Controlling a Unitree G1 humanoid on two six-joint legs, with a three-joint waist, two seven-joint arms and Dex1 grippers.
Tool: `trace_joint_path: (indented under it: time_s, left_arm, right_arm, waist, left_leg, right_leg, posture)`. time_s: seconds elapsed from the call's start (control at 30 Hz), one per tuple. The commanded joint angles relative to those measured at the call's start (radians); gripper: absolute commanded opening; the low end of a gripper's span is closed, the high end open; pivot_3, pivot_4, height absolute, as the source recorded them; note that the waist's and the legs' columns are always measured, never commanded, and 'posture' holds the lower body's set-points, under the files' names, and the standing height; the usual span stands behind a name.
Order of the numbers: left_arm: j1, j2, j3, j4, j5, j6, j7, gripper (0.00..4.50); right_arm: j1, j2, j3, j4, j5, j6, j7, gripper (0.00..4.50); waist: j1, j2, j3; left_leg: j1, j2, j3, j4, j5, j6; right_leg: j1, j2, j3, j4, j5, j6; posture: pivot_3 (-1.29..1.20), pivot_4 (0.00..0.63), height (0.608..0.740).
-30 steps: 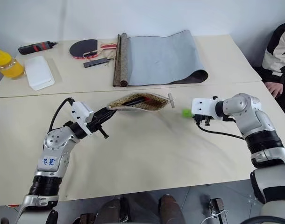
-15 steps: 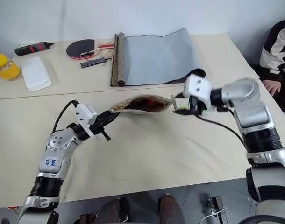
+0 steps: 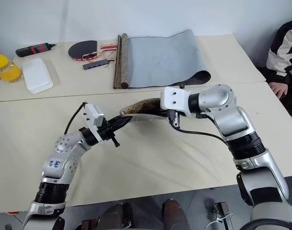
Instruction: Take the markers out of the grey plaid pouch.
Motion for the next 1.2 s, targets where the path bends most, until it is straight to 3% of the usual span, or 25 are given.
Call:
trace_joint_path:
  time_s: [0.03, 0.2, 0.33, 0.43, 0.63, 0.87, 0.97, 1.2]
  left_arm:
    - [-0.010, -0.010, 0.033, -0.111, -0.184, 0.182, 0.005, 0.00]
    - [0.016, -0.035, 0.042, -0.153, -0.334, 0.363, 0.043, 0.00]
    - [0.023, -0.111, 0.070, -0.163, -0.462, 0.459, 0.112, 0.00]
    - [0.047, -0.102, 0.035, -0.132, -0.400, 0.470, 0.137, 0.00]
    - [0.086, -0.049, -0.030, -0.038, -0.206, 0.324, 0.110, 0.00]
    - [0.074, -0.077, 0.008, 0.025, -0.185, 0.247, 0.119, 0.00]
    - [0.073, -0.081, 0.011, 0.036, -0.192, 0.250, 0.114, 0.00]
    - [0.078, -0.081, 0.006, 0.037, -0.197, 0.261, 0.099, 0.00]
  right_arm:
    - [-0.032, -0.088, 0.006, -0.008, -0.026, -0.039, 0.104, 0.06]
    - [-0.072, -0.130, 0.000, -0.130, 0.045, 0.136, 0.248, 0.06]
    - [-0.058, -0.116, 0.036, -0.218, 0.040, 0.186, 0.281, 0.06]
    - [-0.041, -0.112, 0.102, -0.185, -0.055, 0.151, 0.252, 0.06]
    - [-0.013, -0.035, 0.160, -0.085, -0.150, 0.076, 0.154, 0.06]
    - [-0.046, 0.011, 0.165, 0.018, -0.215, -0.007, 0.092, 0.06]
    - [-0.058, 0.026, 0.125, -0.003, -0.163, 0.041, 0.117, 0.66]
    - [-0.055, 0.052, 0.114, -0.017, -0.143, 0.026, 0.109, 3.11]
  waist:
    - [0.003, 0.000, 0.000]
    - [-0.004, 0.000, 0.000]
    - [-0.002, 0.000, 0.000]
    - [-0.001, 0.000, 0.000]
    - [-0.002, 0.000, 0.000]
    - [-0.004, 0.000, 0.000]
    - [-0.004, 0.000, 0.000]
    - [-0.003, 0.000, 0.000]
  left_leg:
    - [0.000, 0.000, 0.000, 0.000, 0.000, 0.000]
    - [0.000, 0.001, -0.001, 0.001, 0.000, 0.000]
    - [0.001, 0.003, -0.002, 0.001, 0.000, -0.001]
    - [0.001, 0.003, -0.003, 0.006, 0.000, -0.001]
    - [0.001, 0.003, -0.002, 0.009, 0.000, -0.001]
    - [0.003, 0.005, -0.002, 0.009, 0.000, -0.001]
    - [0.003, 0.005, -0.002, 0.010, 0.000, -0.001]
    - [0.003, 0.005, -0.002, 0.010, 0.000, -0.001]
  right_leg:
    - [0.000, 0.000, 0.000, 0.000, 0.000, 0.000]
    - [0.000, 0.001, 0.000, 0.000, 0.000, 0.000]
    - [0.001, 0.004, 0.001, 0.001, 0.000, -0.001]
    - [0.003, 0.004, 0.001, 0.001, 0.000, -0.001]
    - [0.004, 0.005, 0.002, 0.002, 0.000, -0.001]
    - [0.006, 0.007, 0.003, 0.003, 0.000, -0.001]
    - [0.006, 0.007, 0.003, 0.004, 0.000, -0.001]
    - [0.006, 0.007, 0.003, 0.004, 0.000, -0.001]
  posture:
    - [0.00, 0.150, 0.740]
    - [0.00, 0.150, 0.740]
    - [0.00, 0.150, 0.740]
    - [0.00, 0.150, 0.740]
    - [0.00, 0.150, 0.740]
    - [0.00, 0.150, 0.740]
    - [0.00, 0.150, 0.740]
    - [0.00, 0.150, 0.740]
